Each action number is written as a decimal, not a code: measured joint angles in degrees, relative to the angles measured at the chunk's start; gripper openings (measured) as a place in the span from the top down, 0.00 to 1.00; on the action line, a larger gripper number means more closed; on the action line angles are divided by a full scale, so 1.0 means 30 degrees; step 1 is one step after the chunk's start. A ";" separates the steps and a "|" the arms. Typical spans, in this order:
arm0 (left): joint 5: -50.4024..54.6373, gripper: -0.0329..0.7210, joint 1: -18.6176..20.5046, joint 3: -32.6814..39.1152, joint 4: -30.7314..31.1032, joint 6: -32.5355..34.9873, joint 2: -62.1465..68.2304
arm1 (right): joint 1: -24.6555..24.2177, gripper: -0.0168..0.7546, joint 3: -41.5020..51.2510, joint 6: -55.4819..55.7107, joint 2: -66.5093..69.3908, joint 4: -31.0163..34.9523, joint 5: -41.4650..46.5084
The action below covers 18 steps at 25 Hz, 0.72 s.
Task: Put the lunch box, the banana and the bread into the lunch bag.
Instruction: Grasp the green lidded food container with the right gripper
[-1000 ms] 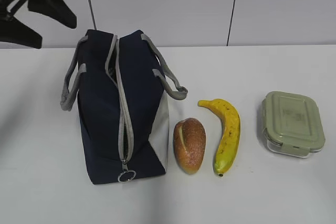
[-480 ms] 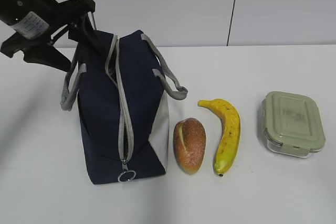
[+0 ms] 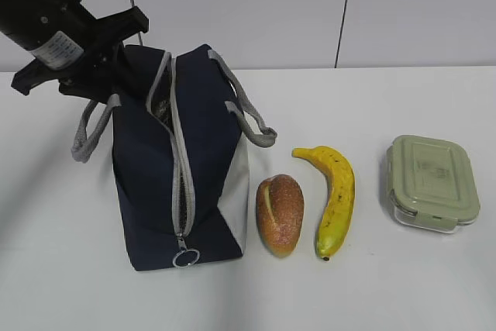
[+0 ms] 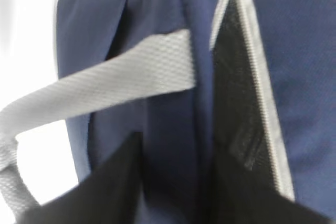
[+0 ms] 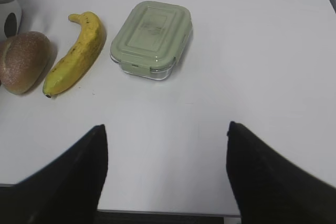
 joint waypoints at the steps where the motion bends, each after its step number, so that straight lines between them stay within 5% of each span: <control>1: -0.0092 0.77 0.0000 0.0000 0.0000 0.0000 0.0000 | 0.0000 0.30 0.0000 0.0000 0.0000 0.0000 0.0000; 4: -0.0199 0.94 0.0000 0.0000 0.0034 0.0040 0.0017 | 0.0000 0.30 0.0000 0.0000 0.0000 0.0000 0.0000; 18: -0.0553 0.96 0.0000 0.0000 -0.0126 0.0040 0.0017 | 0.0000 0.30 0.0000 0.0000 0.0000 0.0577 0.0000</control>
